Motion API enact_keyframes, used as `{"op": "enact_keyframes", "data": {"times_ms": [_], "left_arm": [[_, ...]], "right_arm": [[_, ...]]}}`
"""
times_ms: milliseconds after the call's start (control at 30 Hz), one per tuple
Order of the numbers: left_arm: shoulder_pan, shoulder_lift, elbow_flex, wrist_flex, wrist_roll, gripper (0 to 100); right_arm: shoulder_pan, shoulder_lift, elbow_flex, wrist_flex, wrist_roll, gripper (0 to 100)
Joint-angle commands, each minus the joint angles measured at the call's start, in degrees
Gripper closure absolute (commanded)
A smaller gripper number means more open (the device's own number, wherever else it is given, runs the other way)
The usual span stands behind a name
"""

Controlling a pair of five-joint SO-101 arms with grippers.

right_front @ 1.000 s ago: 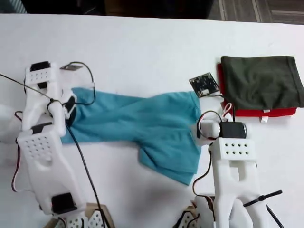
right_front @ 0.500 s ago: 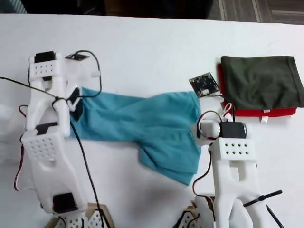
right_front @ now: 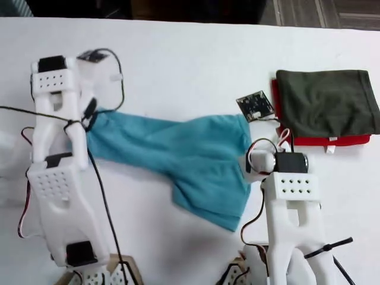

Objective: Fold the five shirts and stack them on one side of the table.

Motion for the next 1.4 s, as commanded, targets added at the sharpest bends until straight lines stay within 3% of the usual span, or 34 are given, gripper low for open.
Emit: {"op": "enact_keyframes", "data": {"times_ms": [0, 100, 300, 633, 833, 1067, 1133, 1233, 1367], "left_arm": [[-0.44, -0.97, -3.74, 0.88, 0.09, 97], [-0.35, -0.44, -3.65, 0.7, 0.09, 96], [-0.88, 6.07, -4.35, 0.09, -0.09, 81], [-2.55, 4.75, -15.08, 0.35, 0.44, 83], [-3.69, 11.69, -16.84, -6.77, 0.26, 83], [-4.75, 17.14, -17.1, -1.41, 0.09, 83], [-6.24, 16.97, -17.1, -1.14, -0.18, 83], [-8.7, 16.97, -17.1, -0.97, -3.16, 83], [-9.67, 15.65, -20.26, -0.62, -4.04, 83]], "right_arm": [[0.13, -1.54, -0.18, -0.48, -0.53, 97.4], [0.13, -1.54, -0.18, -0.48, -0.53, 97.4], [0.13, -1.54, -0.35, -0.48, -0.35, 97.4], [0.13, -1.1, -0.35, -0.66, -0.26, 97.4], [0.31, -1.36, -0.35, -0.75, -0.26, 97.4], [0.48, -0.92, -0.18, -2.42, -0.7, 97.8], [0.57, -0.4, -0.26, -5.76, -4.22, 97.5], [-1.01, 3.74, -4.57, -7.43, -10.73, 97.4], [-6.99, 15.6, -17.05, -6.29, -8.18, 94.6]]}}
